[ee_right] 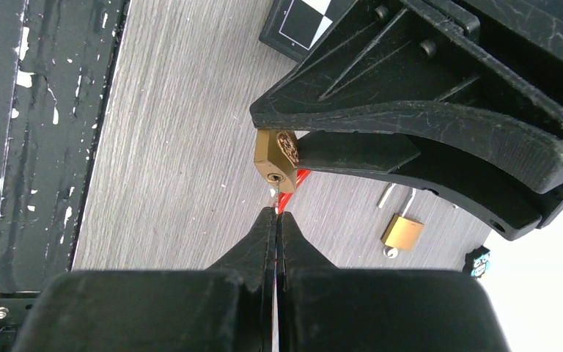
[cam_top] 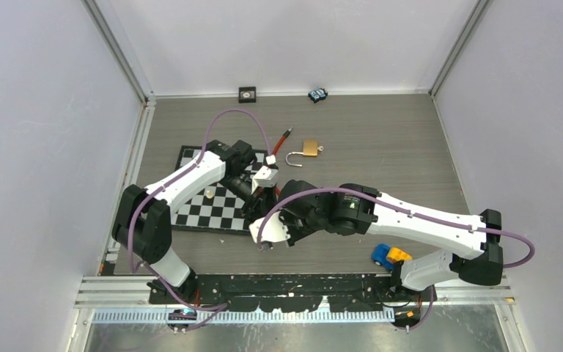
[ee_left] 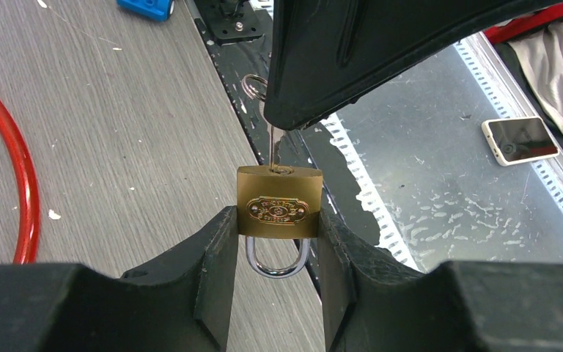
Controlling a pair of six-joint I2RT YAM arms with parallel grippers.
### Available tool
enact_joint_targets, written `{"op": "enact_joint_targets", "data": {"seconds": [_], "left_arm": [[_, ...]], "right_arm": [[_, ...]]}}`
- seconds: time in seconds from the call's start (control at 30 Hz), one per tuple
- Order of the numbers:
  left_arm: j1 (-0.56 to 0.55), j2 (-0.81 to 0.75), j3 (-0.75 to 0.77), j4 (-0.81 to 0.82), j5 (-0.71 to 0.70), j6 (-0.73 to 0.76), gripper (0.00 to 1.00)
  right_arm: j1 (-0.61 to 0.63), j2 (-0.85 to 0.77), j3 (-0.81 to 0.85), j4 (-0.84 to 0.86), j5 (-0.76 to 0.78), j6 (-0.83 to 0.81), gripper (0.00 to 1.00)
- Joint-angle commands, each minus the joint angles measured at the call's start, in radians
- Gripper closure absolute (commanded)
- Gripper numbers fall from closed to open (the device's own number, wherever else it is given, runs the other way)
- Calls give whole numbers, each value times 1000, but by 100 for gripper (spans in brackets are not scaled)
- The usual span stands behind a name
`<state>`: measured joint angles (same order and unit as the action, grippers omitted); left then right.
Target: Unlock with the key
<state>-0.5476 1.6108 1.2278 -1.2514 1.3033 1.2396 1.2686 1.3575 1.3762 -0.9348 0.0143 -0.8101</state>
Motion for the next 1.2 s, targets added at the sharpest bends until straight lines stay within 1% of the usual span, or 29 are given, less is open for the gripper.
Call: {"op": "enact_joint_targets", "data": {"seconds": [0.0, 0.3, 0.63, 1.17], "left_arm": [[5, -8, 19, -29, 54, 23, 100], [5, -3, 25, -32, 54, 16, 100], [6, 1, 29, -26, 56, 10, 100], [18, -3, 27, -22, 56, 11, 100]], "right_arm": [[10, 0, 8, 47, 50, -5, 99], [32, 15, 3, 52, 70, -8, 99], [34, 7, 7, 31, 31, -1, 99], [34, -6, 1, 20, 22, -3, 99]]}}
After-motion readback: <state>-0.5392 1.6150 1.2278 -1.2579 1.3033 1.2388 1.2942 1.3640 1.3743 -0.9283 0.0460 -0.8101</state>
